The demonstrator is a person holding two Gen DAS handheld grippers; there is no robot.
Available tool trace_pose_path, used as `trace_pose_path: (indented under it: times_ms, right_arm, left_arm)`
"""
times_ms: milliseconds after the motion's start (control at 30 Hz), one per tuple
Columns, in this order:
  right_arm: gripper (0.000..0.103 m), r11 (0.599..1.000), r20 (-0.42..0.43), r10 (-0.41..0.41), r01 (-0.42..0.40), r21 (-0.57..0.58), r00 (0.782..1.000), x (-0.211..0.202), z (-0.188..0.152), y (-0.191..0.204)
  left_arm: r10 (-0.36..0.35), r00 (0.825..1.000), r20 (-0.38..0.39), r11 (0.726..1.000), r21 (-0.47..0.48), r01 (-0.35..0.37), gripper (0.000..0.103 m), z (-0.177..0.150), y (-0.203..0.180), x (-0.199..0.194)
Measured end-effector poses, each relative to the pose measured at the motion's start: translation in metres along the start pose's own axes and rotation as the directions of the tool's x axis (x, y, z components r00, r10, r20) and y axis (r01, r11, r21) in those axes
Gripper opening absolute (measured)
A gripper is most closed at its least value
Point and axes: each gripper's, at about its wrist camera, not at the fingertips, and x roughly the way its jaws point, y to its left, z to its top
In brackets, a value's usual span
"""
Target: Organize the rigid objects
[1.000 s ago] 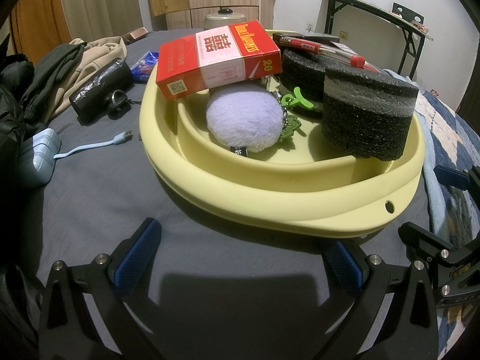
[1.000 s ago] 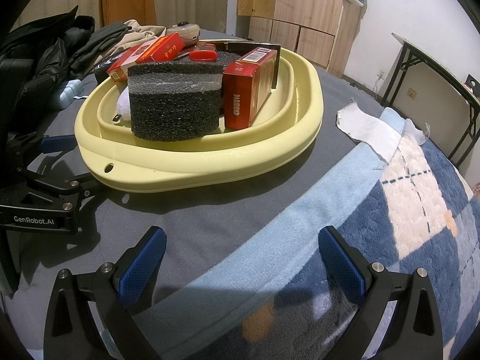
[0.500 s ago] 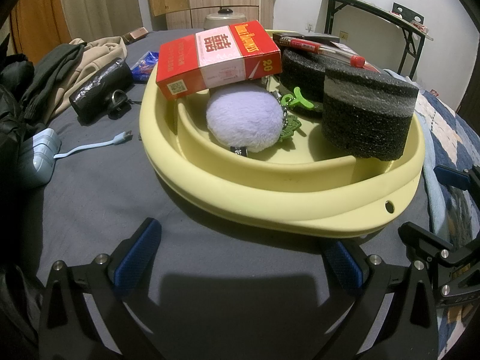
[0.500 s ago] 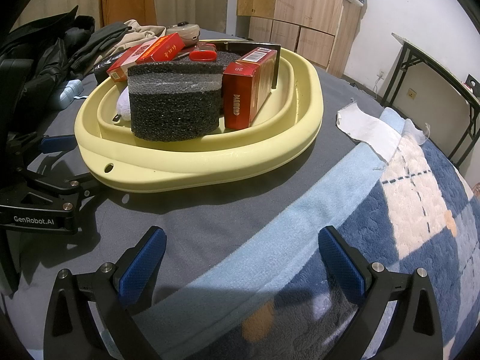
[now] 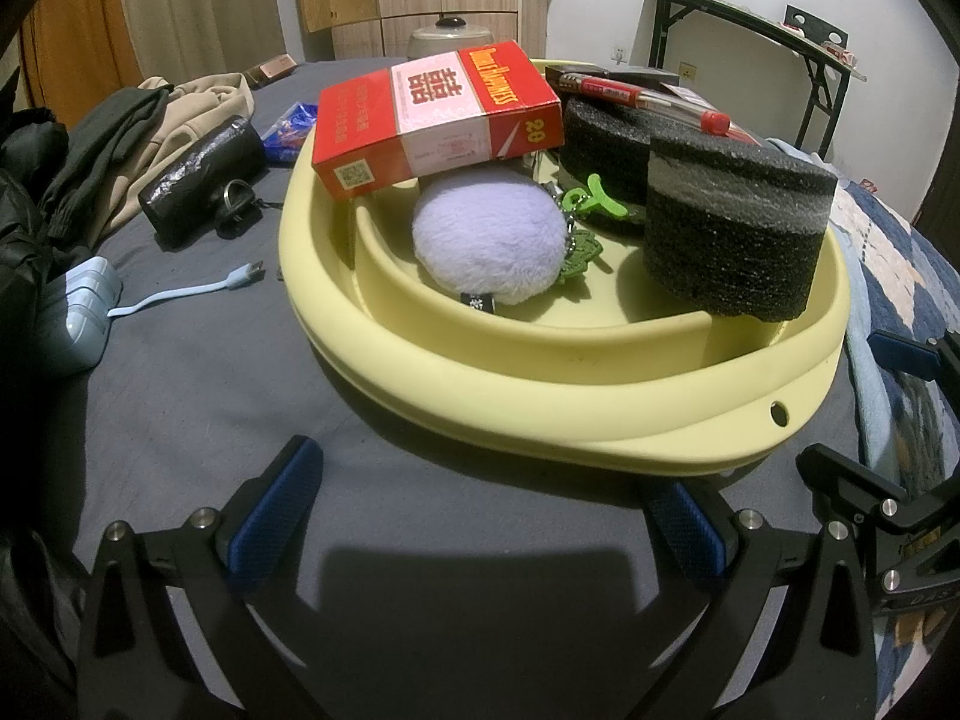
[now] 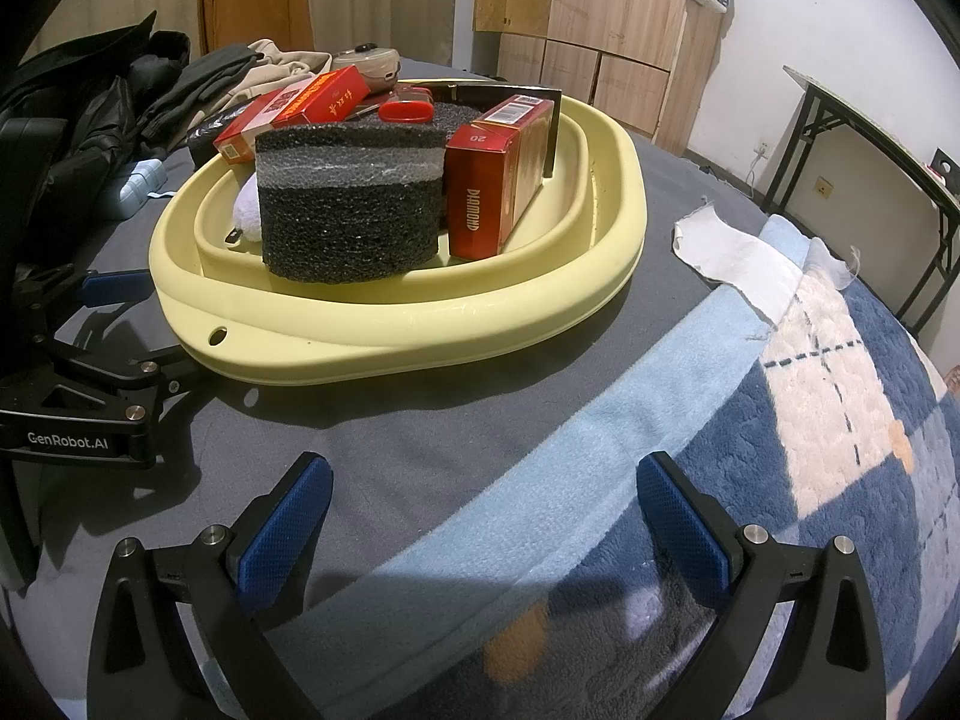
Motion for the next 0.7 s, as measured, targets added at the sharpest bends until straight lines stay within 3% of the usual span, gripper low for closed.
trace_pose_path:
  times_ms: [700]
  right_arm:
    - [0.103, 1.000, 0.000, 0.000, 0.000, 0.000, 1.000, 0.0001, 0.0001, -0.0006]
  left_arm:
    - [-0.002, 1.000, 0.002, 1.000, -0.002, 0.002, 0.103, -0.0010, -0.0006, 0.0012]
